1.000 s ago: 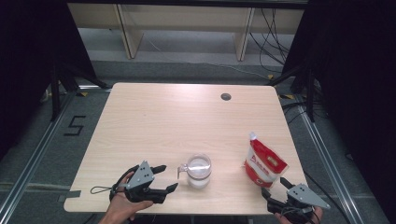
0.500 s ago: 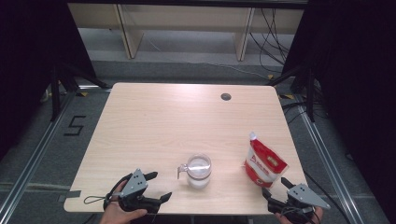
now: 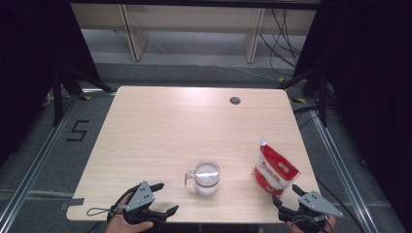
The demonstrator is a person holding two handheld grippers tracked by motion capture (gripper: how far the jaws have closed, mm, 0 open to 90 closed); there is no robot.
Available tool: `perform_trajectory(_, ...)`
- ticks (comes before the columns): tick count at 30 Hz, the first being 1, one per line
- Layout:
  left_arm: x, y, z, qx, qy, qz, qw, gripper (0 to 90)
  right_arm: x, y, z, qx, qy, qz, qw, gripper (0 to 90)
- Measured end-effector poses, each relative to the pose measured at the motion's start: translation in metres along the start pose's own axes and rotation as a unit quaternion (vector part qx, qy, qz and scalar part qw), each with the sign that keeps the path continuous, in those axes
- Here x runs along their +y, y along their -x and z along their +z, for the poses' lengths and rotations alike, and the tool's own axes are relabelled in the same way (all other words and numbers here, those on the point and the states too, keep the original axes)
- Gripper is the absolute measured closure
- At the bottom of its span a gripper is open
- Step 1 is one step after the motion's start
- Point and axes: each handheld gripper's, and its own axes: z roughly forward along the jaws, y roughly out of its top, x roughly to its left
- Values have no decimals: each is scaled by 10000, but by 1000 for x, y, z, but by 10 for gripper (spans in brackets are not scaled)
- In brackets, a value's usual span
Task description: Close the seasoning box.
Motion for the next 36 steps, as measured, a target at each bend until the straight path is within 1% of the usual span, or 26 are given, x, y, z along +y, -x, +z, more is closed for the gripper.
perform_trajectory(2, 0, 1, 0, -4, 26, -53, 10000, 152, 0, 0, 0, 7, 9, -12, 10000, 237)
perform_trajectory(6, -1, 1, -1, 3, -61, -18, 10000, 153, 0, 0, 0, 10, 6, -9, 10000, 237)
perform_trajectory(9, -2, 1, -1, -1, -76, -35, 10000, 153, 0, 0, 0, 16, -7, -7, 10000, 237)
perform_trajectory(10, -2, 0, -1, 7, -100, 16, 9999, 153, 0, 0, 0, 12, -17, -12, 10000, 237)
perform_trajectory(11, -2, -1, -2, 18, -190, 74, 9998, 153, 0, 0, 0, 16, -25, -9, 10000, 237)
perform_trajectory(13, -4, 0, -3, -36, -174, -22, 9998, 153, 0, 0, 0, 17, -29, -16, 10000, 237)
perform_trajectory(14, -4, -2, -3, -7, -217, 39, 9998, 153, 0, 0, 1, 19, -12, -44, 10000, 238)
perform_trajectory(15, -5, -2, -3, 4, -171, 0, 9999, 153, 0, 0, 0, 21, -14, -13, 10000, 238)
perform_trajectory(16, -5, -3, -3, 27, -261, 74, 9996, 153, 0, 0, 0, 31, -13, 12, 10000, 239)
perform_trajectory(18, -5, -1, -4, 13, -204, 13, 9998, 153, 0, 0, 0, 24, -33, -4, 10000, 239)
perform_trajectory(19, -5, -3, -5, -19, -216, 125, 9997, 153, 0, 0, 1, 29, -39, 2, 10000, 238)
perform_trajectory(20, -5, 0, -5, 20, -203, -51, 9998, 153, 0, 0, 1, 22, -33, -7, 10000, 238)
perform_trajectory(22, -6, -1, -5, 3, -222, 33, 9997, 153, 0, 0, 1, 41, -49, 8, 10000, 236)
perform_trajectory(23, -5, -3, -5, 10, -287, 184, 9994, 153, 0, 0, 1, 46, -55, 2, 10000, 235)
perform_trajectory(24, -6, -2, -3, -20, -171, 117, 9998, 153, -1, 0, 1, 37, -55, -11, 10000, 233)
perform_trajectory(25, -6, -3, -5, 64, -354, 133, 9993, 153, -1, 0, 1, 40, -66, 1, 10000, 229)
perform_trajectory(26, -7, -1, -3, 64, -238, 26, 9997, 153, -1, 0, 2, 37, -79, 0, 10000, 228)
perform_trajectory(27, -7, -1, -3, 59, -261, 66, 9996, 153, -1, 0, 2, 32, -86, -35, 10000, 226)
perform_trajectory(29, -6, -1, -4, 44, -302, 72, 9995, 153, -1, 1, 2, 38, -86, -49, 9999, 224)
perform_trajectory(30, -6, -1, -4, 52, -313, 76, 9995, 153, -1, 1, 2, 25, -72, -103, 9999, 224)
perform_trajectory(32, -7, -1, -4, 42, -311, 63, 9995, 153, -1, 1, 2, 30, -85, -85, 9999, 224)
perform_trajectory(33, -6, -2, -4, 68, -360, 114, 9993, 153, -1, 1, 2, 32, -90, -90, 9999, 224)
perform_trajectory(34, -7, 0, -4, 31, -287, 34, 9996, 153, -1, 1, 2, 32, -90, -115, 9999, 224)
perform_trajectory(35, -7, 0, -3, 12, -287, 39, 9996, 153, -1, 1, 2, 40, -105, -74, 9999, 224)
perform_trajectory(36, -7, 0, -3, 8, -257, 59, 9997, 153, -1, 1, 2, 28, -99, -101, 9999, 224)
